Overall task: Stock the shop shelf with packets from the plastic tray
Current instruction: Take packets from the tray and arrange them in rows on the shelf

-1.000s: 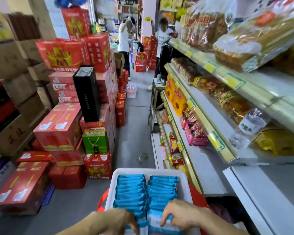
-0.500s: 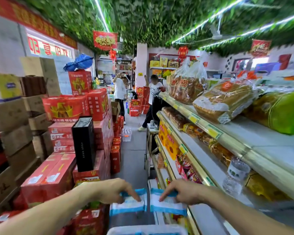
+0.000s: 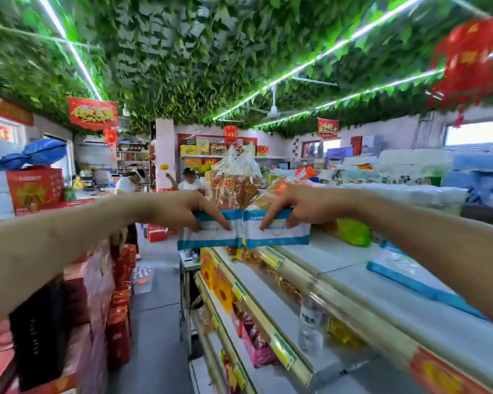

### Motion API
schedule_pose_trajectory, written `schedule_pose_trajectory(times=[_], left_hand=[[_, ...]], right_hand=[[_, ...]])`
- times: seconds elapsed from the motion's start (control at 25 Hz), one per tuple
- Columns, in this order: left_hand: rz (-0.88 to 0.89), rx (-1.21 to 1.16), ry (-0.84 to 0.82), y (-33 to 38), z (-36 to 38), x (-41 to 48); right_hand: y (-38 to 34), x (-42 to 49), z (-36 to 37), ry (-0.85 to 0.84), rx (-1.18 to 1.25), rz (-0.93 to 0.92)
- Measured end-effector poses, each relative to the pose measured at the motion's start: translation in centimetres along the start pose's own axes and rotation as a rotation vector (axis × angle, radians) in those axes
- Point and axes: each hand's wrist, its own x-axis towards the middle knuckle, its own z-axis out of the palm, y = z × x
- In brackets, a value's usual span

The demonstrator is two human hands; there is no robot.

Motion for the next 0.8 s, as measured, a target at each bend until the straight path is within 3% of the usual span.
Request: schedule_pose_trajectory(times=[0.16,0.4,0.64,0.8], left_hand=[[0.214,0.0,0.003,7.9,-0.4,7.3],[0.52,-0.006,-0.077,22.4,4.9,18.5],[0.72,-0.037,-0.102,32.4,10.1,24.6],[0.758,-0.038,-0.121,34.6,11.6,26.7]], right_hand=[[4.2,-8.6,-5.4,0.14,-0.081,0.137],[9.4,-26.6,-9.2,0.234,-0.161,0.493],[14.7,-40.4,-8.2,0.323,-0.124,0.858],[18.1,-43.5,-4.9,0.257,-0.075,0.985]])
